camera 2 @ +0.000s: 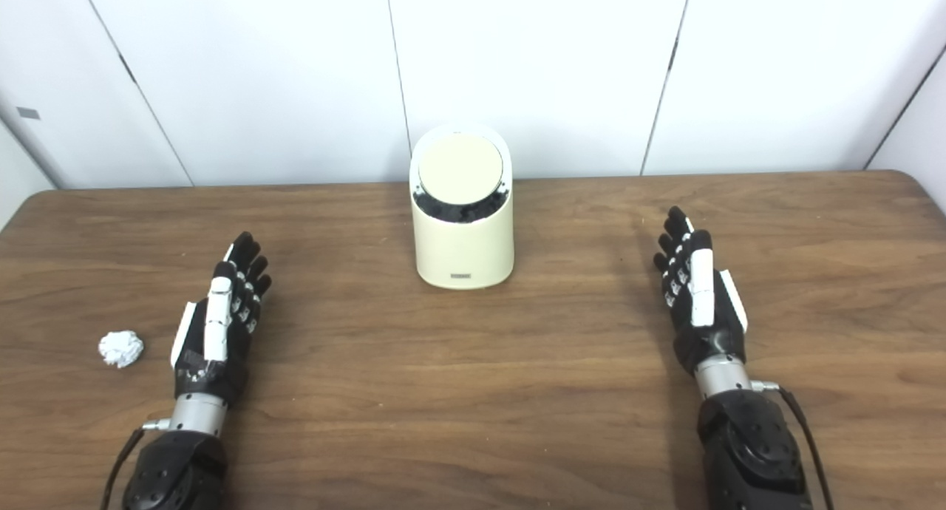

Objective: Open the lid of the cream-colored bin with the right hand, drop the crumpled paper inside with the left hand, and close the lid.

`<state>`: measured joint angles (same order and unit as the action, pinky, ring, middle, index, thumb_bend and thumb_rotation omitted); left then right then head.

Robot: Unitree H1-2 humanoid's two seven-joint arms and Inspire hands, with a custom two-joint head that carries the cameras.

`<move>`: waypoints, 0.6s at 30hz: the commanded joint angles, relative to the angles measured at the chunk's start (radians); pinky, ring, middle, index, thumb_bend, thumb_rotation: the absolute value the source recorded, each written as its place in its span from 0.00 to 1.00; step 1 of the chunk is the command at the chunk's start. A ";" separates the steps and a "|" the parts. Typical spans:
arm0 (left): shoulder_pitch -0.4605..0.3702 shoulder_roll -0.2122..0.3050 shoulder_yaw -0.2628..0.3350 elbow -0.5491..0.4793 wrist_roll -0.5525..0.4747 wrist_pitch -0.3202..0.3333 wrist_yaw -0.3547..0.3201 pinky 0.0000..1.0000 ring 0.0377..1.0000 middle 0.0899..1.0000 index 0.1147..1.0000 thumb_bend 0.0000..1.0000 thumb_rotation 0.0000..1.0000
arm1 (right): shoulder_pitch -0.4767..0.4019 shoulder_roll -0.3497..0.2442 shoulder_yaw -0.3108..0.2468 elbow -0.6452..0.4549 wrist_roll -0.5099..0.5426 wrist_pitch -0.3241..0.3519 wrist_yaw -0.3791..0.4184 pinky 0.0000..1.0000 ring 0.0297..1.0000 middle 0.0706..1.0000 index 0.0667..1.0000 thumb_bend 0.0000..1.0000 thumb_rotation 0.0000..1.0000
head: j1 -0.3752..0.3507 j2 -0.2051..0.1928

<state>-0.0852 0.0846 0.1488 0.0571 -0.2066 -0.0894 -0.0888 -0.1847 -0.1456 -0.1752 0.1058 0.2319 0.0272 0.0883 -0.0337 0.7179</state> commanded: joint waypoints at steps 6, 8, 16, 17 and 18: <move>0.003 -0.008 -0.010 0.014 0.004 -0.013 0.001 1.00 1.00 1.00 1.00 0.45 0.93 | -0.030 -0.016 -0.001 -0.030 0.003 -0.036 0.013 1.00 1.00 1.00 0.96 0.67 1.00 | 0.000 0.002; 0.003 -0.007 -0.011 0.016 0.004 -0.017 -0.002 1.00 1.00 1.00 1.00 0.45 0.93 | -0.030 -0.016 -0.003 -0.024 0.006 -0.039 0.015 1.00 1.00 1.00 0.96 0.67 1.00 | -0.002 0.002; 0.004 -0.009 -0.012 0.012 0.007 -0.023 0.000 1.00 1.00 1.00 1.00 0.43 0.93 | -0.031 -0.018 -0.002 -0.017 0.005 -0.045 0.016 1.00 1.00 1.00 0.96 0.68 1.00 | -0.001 0.003; 0.004 -0.009 -0.012 0.012 0.006 -0.022 -0.001 1.00 1.00 1.00 1.00 0.42 0.93 | -0.031 -0.017 -0.003 -0.019 0.006 -0.042 0.015 1.00 1.00 1.00 0.96 0.68 1.00 | -0.001 0.003; 0.004 -0.009 -0.013 0.011 0.006 -0.021 -0.001 1.00 1.00 1.00 1.00 0.42 0.93 | -0.031 -0.017 -0.003 -0.019 0.007 -0.041 0.014 1.00 1.00 1.00 0.96 0.68 1.00 | -0.001 0.003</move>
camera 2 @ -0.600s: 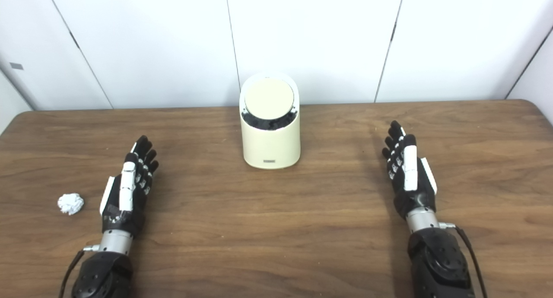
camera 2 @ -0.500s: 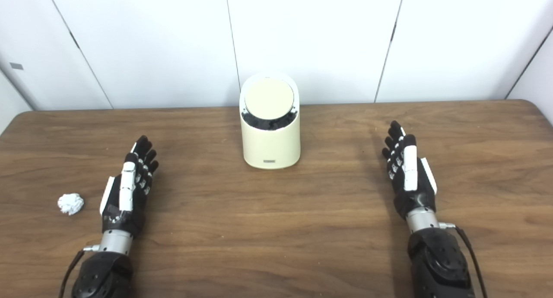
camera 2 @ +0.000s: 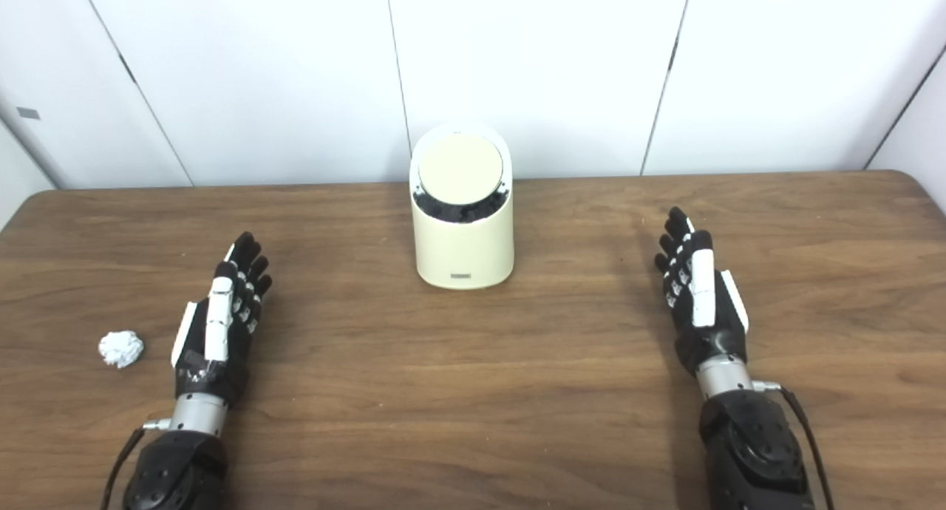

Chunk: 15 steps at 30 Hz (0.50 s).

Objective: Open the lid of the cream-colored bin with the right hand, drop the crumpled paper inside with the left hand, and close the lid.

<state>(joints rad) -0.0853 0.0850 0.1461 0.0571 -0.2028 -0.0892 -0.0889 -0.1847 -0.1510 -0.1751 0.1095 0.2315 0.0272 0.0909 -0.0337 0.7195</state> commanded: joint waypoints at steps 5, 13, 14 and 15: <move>0.006 -0.009 -0.013 0.014 0.008 -0.021 -0.001 1.00 1.00 1.00 1.00 0.43 0.94 | -0.027 -0.011 -0.003 -0.026 0.011 -0.042 0.015 1.00 1.00 1.00 0.96 0.68 1.00 | -0.005 -0.002; 0.023 -0.017 -0.019 -0.002 0.022 -0.028 0.006 1.00 1.00 1.00 1.00 0.41 0.96 | -0.018 -0.018 0.015 -0.075 -0.023 -0.032 0.013 1.00 1.00 1.00 0.97 0.67 0.97 | 0.001 -0.021; 0.025 -0.019 -0.020 -0.005 0.026 -0.026 0.009 1.00 1.00 1.00 1.00 0.41 0.96 | -0.021 -0.019 0.017 -0.076 -0.024 -0.031 0.014 1.00 1.00 1.00 0.97 0.68 0.96 | 0.001 -0.023; 0.026 -0.021 -0.020 -0.007 0.026 -0.025 0.010 1.00 1.00 1.00 1.00 0.42 0.96 | -0.025 -0.021 0.019 -0.075 -0.029 -0.031 0.014 1.00 1.00 1.00 0.97 0.68 0.95 | 0.002 -0.024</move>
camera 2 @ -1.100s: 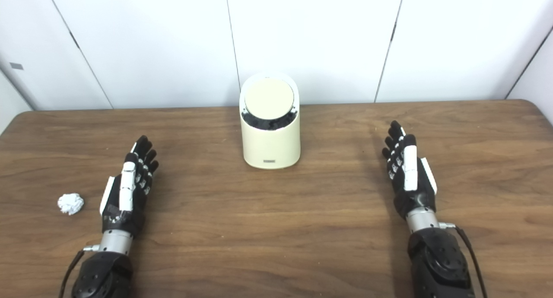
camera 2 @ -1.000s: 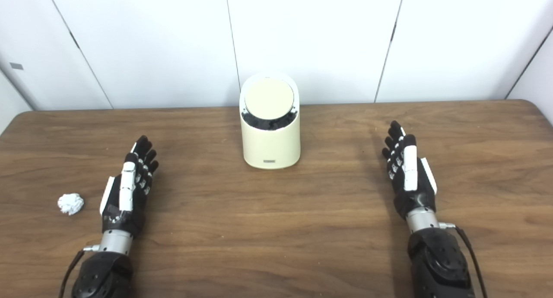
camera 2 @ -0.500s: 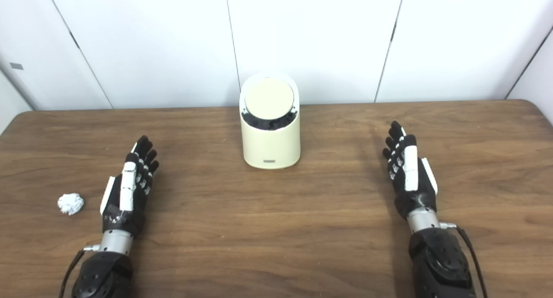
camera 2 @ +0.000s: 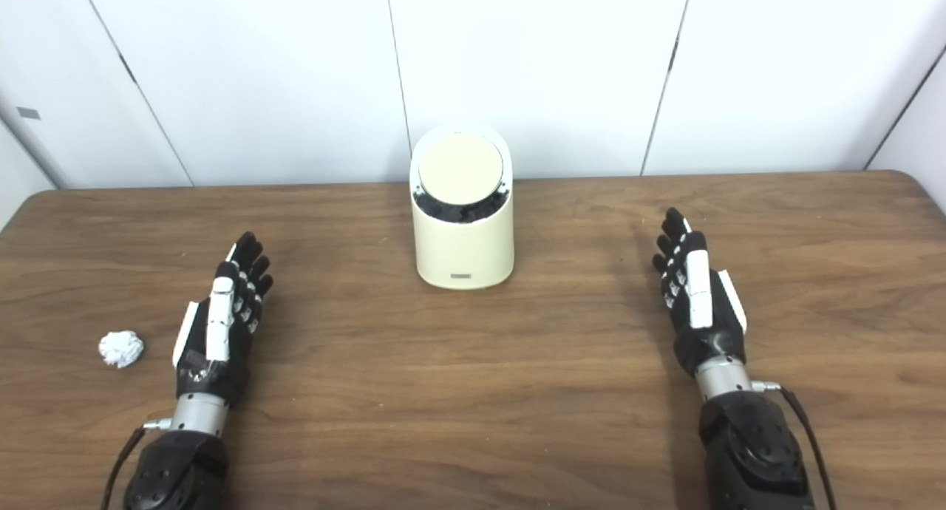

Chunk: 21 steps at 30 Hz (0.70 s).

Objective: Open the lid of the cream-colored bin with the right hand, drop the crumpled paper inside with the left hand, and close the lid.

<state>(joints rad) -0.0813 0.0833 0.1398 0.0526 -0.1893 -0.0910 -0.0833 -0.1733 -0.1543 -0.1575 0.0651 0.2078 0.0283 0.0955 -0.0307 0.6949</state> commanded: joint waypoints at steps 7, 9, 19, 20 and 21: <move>0.031 -0.029 -0.024 -0.007 0.021 -0.037 0.008 1.00 1.00 1.00 1.00 0.40 0.96 | -0.082 -0.061 0.042 -0.089 -0.074 0.035 0.009 1.00 1.00 1.00 0.97 0.71 0.87 | 0.002 -0.006; 0.033 -0.032 -0.026 -0.006 0.027 -0.040 0.010 1.00 1.00 1.00 1.00 0.40 0.96 | -0.099 -0.078 0.056 -0.102 -0.099 0.059 0.007 1.00 1.00 1.00 0.96 0.74 0.85 | 0.000 -0.010; 0.048 -0.051 -0.032 -0.034 0.045 -0.020 0.022 1.00 1.00 1.00 1.00 0.42 0.95 | -0.207 -0.110 0.105 -0.196 -0.178 0.224 0.011 1.00 1.00 1.00 0.97 0.75 0.80 | -0.001 -0.023; 0.049 -0.052 -0.033 -0.036 0.046 -0.020 0.023 1.00 1.00 1.00 1.00 0.41 0.95 | -0.215 -0.112 0.109 -0.197 -0.183 0.227 0.012 1.00 1.00 1.00 0.97 0.74 0.80 | -0.001 -0.025; 0.051 -0.053 -0.035 -0.039 0.045 -0.018 0.024 1.00 1.00 1.00 1.00 0.41 0.95 | -0.227 -0.113 0.114 -0.199 -0.188 0.233 0.013 1.00 1.00 1.00 0.97 0.74 0.79 | -0.002 -0.023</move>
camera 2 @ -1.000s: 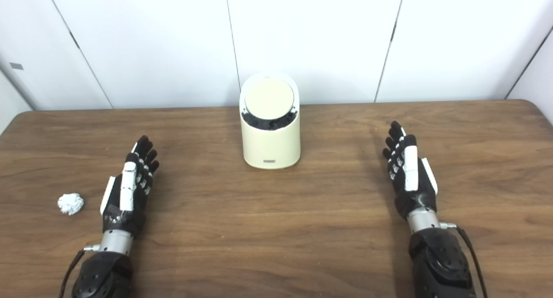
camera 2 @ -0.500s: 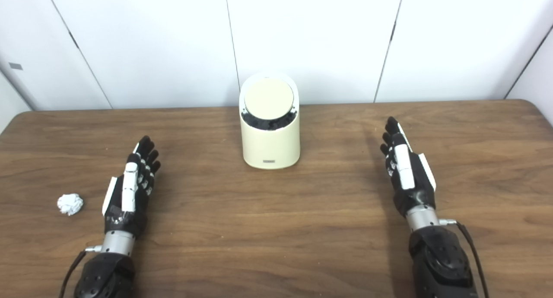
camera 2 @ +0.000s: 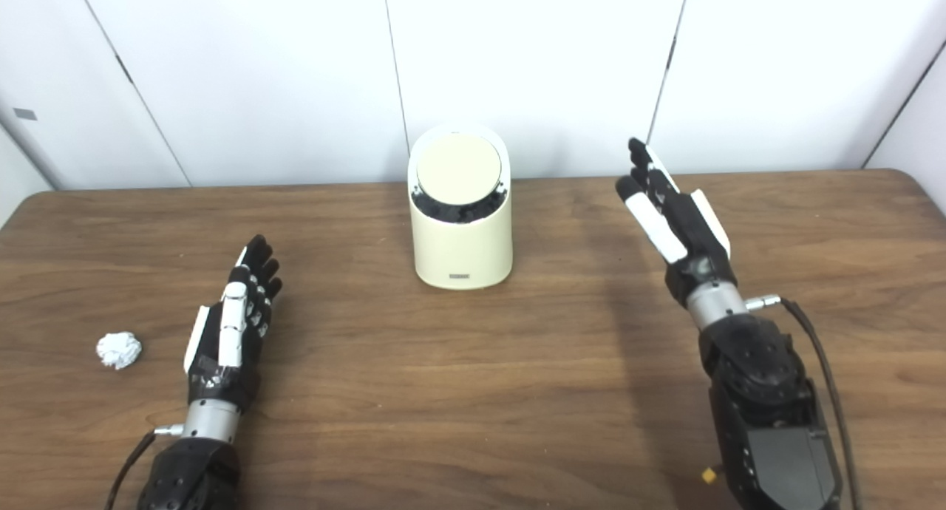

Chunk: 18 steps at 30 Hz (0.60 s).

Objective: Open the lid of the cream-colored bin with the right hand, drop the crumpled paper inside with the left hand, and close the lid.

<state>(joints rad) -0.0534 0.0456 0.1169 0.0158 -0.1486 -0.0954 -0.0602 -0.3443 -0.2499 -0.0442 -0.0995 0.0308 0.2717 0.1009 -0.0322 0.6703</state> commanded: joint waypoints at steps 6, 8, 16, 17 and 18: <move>0.031 -0.029 -0.015 -0.019 0.008 0.000 0.020 1.00 1.00 1.00 1.00 0.41 0.94 | -0.134 -0.031 0.050 -0.061 -0.083 0.044 0.010 0.97 0.97 0.97 0.95 0.68 0.76 | 0.002 0.001; 0.032 -0.031 -0.016 -0.017 0.001 -0.005 0.017 1.00 1.00 1.00 1.00 0.42 0.94 | -0.154 -0.039 0.075 -0.065 -0.138 0.054 0.008 0.92 0.95 0.96 0.94 0.69 0.78 | 0.005 0.003; 0.031 -0.040 -0.022 -0.016 0.007 -0.007 0.024 1.00 1.00 1.00 1.00 0.41 0.93 | -0.292 -0.071 0.184 -0.033 -0.326 0.139 0.034 0.82 0.90 0.93 0.93 0.76 0.85 | 0.008 0.000; 0.031 -0.040 -0.023 -0.014 0.008 -0.009 0.024 1.00 1.00 1.00 1.00 0.40 0.93 | -0.307 -0.070 0.191 -0.031 -0.340 0.157 0.039 0.82 0.90 0.93 0.93 0.77 0.84 | 0.008 0.000; 0.031 -0.040 -0.025 -0.013 0.008 -0.010 0.023 1.00 1.00 1.00 1.00 0.41 0.93 | -0.322 -0.069 0.199 -0.027 -0.355 0.172 0.046 0.80 0.89 0.92 0.94 0.79 0.83 | 0.009 0.001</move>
<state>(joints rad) -0.0416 0.0249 0.1051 -0.0034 -0.1452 -0.0886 -0.0399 -0.6016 -0.3050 0.1535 -0.1041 -0.2997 0.4363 0.1427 -0.0230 0.6703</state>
